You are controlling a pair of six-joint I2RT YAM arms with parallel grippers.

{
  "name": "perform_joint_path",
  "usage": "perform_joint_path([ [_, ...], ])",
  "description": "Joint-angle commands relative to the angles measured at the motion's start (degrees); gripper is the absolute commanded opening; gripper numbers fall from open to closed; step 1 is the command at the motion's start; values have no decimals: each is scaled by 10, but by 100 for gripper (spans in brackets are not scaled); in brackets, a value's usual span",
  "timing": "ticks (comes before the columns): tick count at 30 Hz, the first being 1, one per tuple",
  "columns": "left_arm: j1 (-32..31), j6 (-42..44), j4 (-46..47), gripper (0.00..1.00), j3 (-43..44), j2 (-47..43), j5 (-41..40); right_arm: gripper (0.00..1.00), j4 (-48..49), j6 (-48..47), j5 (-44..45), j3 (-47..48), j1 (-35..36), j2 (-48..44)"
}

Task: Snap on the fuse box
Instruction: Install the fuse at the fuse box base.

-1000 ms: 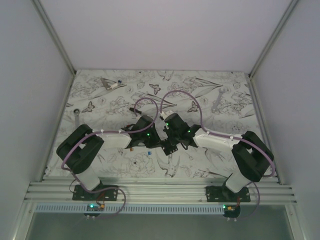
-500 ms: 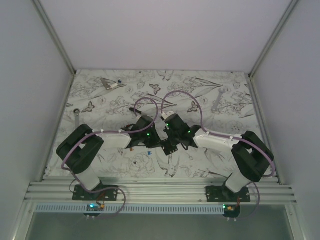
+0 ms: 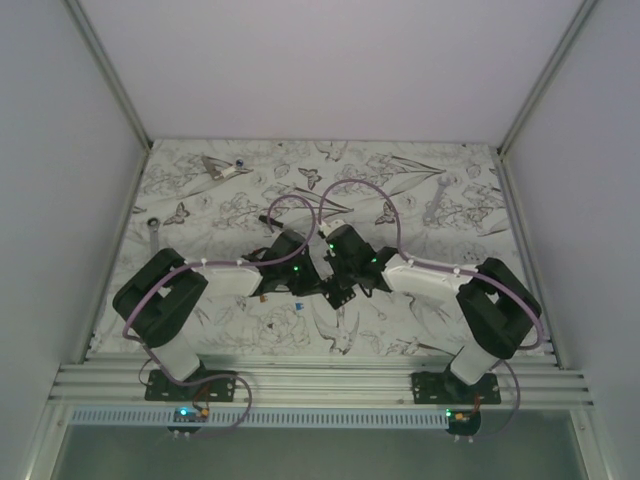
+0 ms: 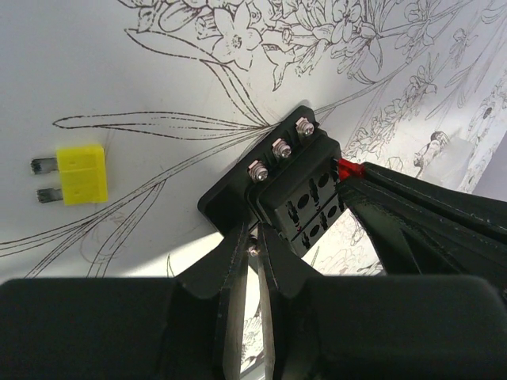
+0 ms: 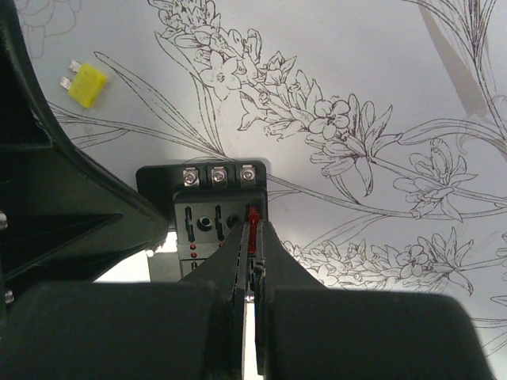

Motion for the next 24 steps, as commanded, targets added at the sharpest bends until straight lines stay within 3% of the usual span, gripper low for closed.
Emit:
perform_joint_path([
  [1, 7, 10, -23, 14, -3, 17, -8, 0, -84, -14, -18, -2, 7, 42],
  [24, 25, 8, -24, 14, -16, 21, -14, 0, -175, -31, -22, 9, -18, 111],
])
